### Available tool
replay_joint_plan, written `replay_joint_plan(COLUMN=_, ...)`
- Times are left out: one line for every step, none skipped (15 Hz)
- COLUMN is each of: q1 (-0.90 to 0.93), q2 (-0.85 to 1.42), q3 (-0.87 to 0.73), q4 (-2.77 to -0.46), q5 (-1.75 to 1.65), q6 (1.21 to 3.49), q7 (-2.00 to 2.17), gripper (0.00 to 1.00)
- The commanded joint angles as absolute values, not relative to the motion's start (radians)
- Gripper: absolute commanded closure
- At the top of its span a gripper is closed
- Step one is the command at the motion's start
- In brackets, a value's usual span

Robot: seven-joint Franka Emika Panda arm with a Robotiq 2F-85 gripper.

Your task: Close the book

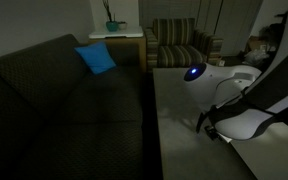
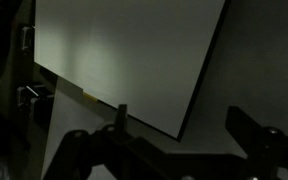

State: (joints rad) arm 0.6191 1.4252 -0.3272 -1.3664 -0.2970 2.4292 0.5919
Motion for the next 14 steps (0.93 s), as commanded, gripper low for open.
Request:
replay_joint_plan(q1=0.602, q2=1.453, q3=-0.333, q4=-1.332, q5=-0.323, q6=2.413, q7=0.596, gripper=0.00)
replay_joint_plan(q1=0.584, q2=1.459, q3=-0.321, q4=-1.327, q5=-0.313, q6=2.423, q7=0.591, gripper=0.00)
replay_joint_plan(q1=0.568, q2=1.469, q3=-0.312, q4=-1.320, q5=-0.306, q6=2.430, q7=0.588, gripper=0.00)
replay_joint_plan(q1=0.555, q2=1.477, q3=-0.305, q4=-1.314, q5=-0.301, q6=2.436, q7=0.584, gripper=0.00)
replay_joint_plan(q1=0.541, q2=1.486, q3=-0.295, q4=-1.308, q5=-0.294, q6=2.435, q7=0.582, gripper=0.00)
replay_joint_plan(q1=0.528, q2=1.493, q3=-0.286, q4=-1.305, q5=-0.291, q6=2.436, q7=0.579, gripper=0.00)
replay_joint_plan(q1=0.505, q2=1.467, q3=-0.260, q4=-1.336, q5=-0.300, q6=2.448, q7=0.582, gripper=0.00)
replay_joint_plan(q1=0.486, q2=1.474, q3=-0.244, q4=-1.328, q5=-0.293, q6=2.451, q7=0.575, gripper=0.00)
replay_joint_plan(q1=0.460, q2=1.475, q3=-0.219, q4=-1.325, q5=-0.280, q6=2.458, q7=0.571, gripper=0.00)
replay_joint_plan(q1=0.441, q2=1.474, q3=-0.201, q4=-1.327, q5=-0.270, q6=2.468, q7=0.568, gripper=0.00)
replay_joint_plan(q1=0.432, q2=1.474, q3=-0.194, q4=-1.331, q5=-0.262, q6=2.472, q7=0.577, gripper=0.00)
replay_joint_plan(q1=0.431, q2=1.474, q3=-0.195, q4=-1.336, q5=-0.259, q6=2.477, q7=0.587, gripper=0.00)
replay_joint_plan(q1=0.432, q2=1.474, q3=-0.199, q4=-1.339, q5=-0.260, q6=2.478, q7=0.595, gripper=0.00)
replay_joint_plan(q1=0.436, q2=1.474, q3=-0.207, q4=-1.342, q5=-0.261, q6=2.475, q7=0.604, gripper=0.00)
